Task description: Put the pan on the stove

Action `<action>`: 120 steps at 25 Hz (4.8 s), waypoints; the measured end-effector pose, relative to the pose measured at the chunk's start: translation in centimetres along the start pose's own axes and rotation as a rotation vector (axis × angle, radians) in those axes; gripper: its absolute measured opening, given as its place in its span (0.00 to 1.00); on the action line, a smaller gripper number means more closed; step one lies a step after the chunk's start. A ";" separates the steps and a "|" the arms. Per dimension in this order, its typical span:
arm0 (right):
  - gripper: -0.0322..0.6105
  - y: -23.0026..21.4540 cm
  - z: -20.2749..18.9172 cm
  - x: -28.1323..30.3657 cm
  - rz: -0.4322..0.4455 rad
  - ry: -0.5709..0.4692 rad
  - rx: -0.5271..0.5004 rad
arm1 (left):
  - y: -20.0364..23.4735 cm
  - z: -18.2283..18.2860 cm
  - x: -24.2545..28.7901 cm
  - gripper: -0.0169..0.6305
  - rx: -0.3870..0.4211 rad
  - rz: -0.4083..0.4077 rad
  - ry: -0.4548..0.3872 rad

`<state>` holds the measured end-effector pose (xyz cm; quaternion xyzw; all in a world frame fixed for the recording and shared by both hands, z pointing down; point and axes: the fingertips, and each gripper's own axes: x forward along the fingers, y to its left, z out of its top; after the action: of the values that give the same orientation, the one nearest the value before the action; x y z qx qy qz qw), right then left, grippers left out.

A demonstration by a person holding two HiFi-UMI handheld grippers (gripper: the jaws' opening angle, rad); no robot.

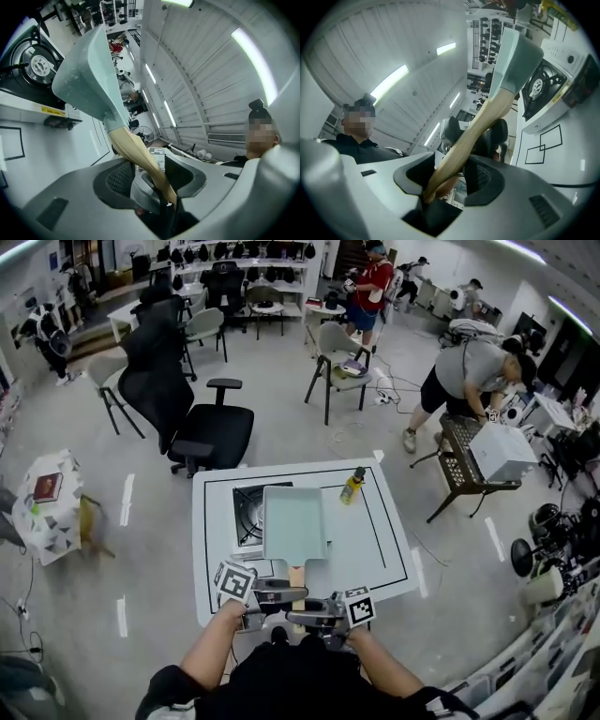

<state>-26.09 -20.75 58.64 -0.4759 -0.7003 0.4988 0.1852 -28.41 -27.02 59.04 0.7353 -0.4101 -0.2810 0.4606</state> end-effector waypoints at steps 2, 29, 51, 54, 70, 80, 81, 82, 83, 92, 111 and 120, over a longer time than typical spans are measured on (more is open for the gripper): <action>0.35 -1.4 0.7 0.9 0.008 0.028 0.012 | 1.3 0.9 -1.3 0.34 0.005 0.010 -0.032; 0.35 -14.4 3.1 4.4 0.016 0.157 0.099 | 13.1 5.2 -8.0 0.34 -0.036 0.034 -0.159; 0.13 -9.4 8.3 -9.1 -0.297 -0.251 -0.311 | 5.9 4.5 -17.7 0.08 0.330 0.216 -0.456; 0.10 -4.4 9.4 -12.0 -0.555 -0.359 -0.684 | 1.7 5.6 -15.0 0.05 0.565 0.294 -0.436; 0.10 18.7 -3.9 -27.2 -1.587 -0.795 -1.163 | -10.5 -1.3 8.4 0.05 1.033 0.275 -0.260; 0.09 26.1 -21.7 -26.9 -1.761 -0.925 -1.082 | -14.7 -16.2 12.1 0.05 1.060 0.143 -0.072; 0.09 26.6 -23.2 -26.4 -1.771 -0.933 -1.071 | -15.2 -17.5 11.9 0.05 1.057 0.136 -0.056; 0.09 27.0 -24.7 -25.9 -1.779 -0.941 -1.061 | -15.8 -18.7 11.6 0.05 1.051 0.129 -0.050; 0.09 27.3 -26.0 -25.4 -1.784 -0.950 -1.049 | -16.2 -19.7 11.2 0.05 1.045 0.126 -0.043; 0.09 27.4 -33.5 -22.0 -1.804 -1.003 -0.946 | -17.2 -25.9 7.1 0.05 1.054 0.135 0.049; 0.09 18.5 -33.4 -4.2 -1.772 -0.866 -0.899 | -14.8 -23.2 -14.6 0.05 1.009 0.259 -0.104; 0.09 18.1 -34.3 -1.1 -1.743 -0.828 -0.904 | -14.0 -24.3 -19.2 0.05 0.986 0.341 -0.087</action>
<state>8.32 -2.90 57.92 0.3715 -0.9278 0.0106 0.0318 -14.10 3.76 57.12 0.7751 -0.6265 -0.0059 0.0815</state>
